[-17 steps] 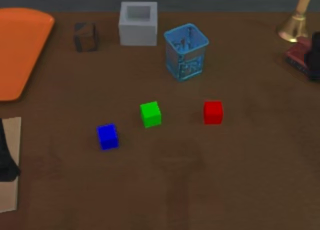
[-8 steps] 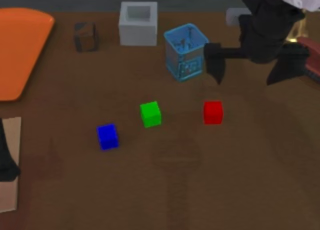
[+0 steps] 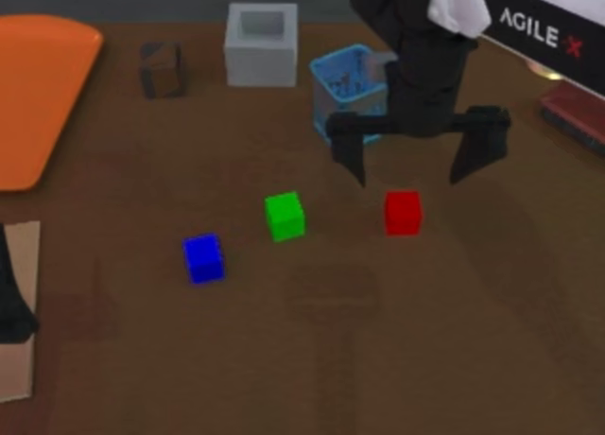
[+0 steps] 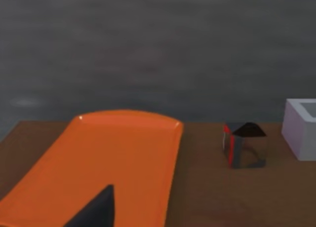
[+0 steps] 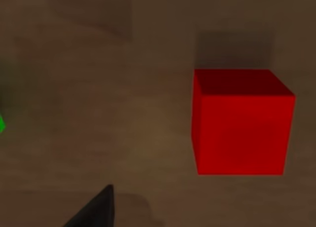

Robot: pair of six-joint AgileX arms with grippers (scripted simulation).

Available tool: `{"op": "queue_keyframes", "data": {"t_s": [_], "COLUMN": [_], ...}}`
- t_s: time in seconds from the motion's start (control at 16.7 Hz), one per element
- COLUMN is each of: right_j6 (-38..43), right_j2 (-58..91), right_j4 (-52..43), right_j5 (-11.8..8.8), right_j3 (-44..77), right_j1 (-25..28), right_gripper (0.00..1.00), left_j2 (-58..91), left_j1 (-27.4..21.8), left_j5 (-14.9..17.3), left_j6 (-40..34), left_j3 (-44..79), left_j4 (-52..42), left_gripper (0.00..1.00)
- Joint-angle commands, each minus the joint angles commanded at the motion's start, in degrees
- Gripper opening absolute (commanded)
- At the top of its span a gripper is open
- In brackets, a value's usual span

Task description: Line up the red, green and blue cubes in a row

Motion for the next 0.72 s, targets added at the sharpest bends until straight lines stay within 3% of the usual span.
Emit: {"op": "queue_keyframes", "data": {"t_s": [0.42,0.72], "right_j6": [-0.1,0.0], "right_j2": [0.1,2.7], "right_j4": [1.1,12.3], "right_j5": [0.0,0.0], "right_j3": [-1.1,-9.0], "right_j1": [-0.2,-0.1], "right_gripper": [1.00,1.00], "left_j2": [0.0,0.0], "left_j1": [0.0,0.0], "left_j5": [0.0,0.0], "left_j6": [0.0,0.0], "left_j3": [0.0,0.0], "left_j4": [0.0,0.0], "left_gripper": [1.00,1.00]}}
